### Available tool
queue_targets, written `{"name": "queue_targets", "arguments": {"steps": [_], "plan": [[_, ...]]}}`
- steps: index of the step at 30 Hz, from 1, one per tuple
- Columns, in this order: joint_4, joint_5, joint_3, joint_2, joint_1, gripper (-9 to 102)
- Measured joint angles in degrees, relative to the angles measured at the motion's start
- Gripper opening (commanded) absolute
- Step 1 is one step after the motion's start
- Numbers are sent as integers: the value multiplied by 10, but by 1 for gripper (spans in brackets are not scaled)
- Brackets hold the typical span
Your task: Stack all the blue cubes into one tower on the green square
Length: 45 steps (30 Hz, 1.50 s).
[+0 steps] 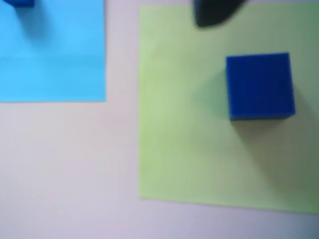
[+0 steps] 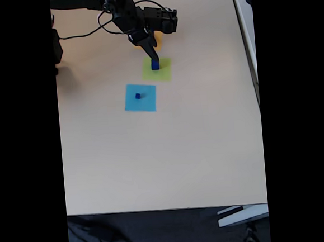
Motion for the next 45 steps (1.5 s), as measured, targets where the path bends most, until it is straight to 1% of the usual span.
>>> {"name": "queue_targets", "arguments": {"steps": [10,15,21,28,35,41,45], "plan": [[15,-70,25,-1,59,22],[15,-102,25,-34,82,22],[6,-117,27,-62,98,22],[-35,-117,84,-63,98,22],[-73,-130,127,-63,120,22],[-86,-149,134,-63,145,22],[-87,-158,134,-91,155,22]]}}
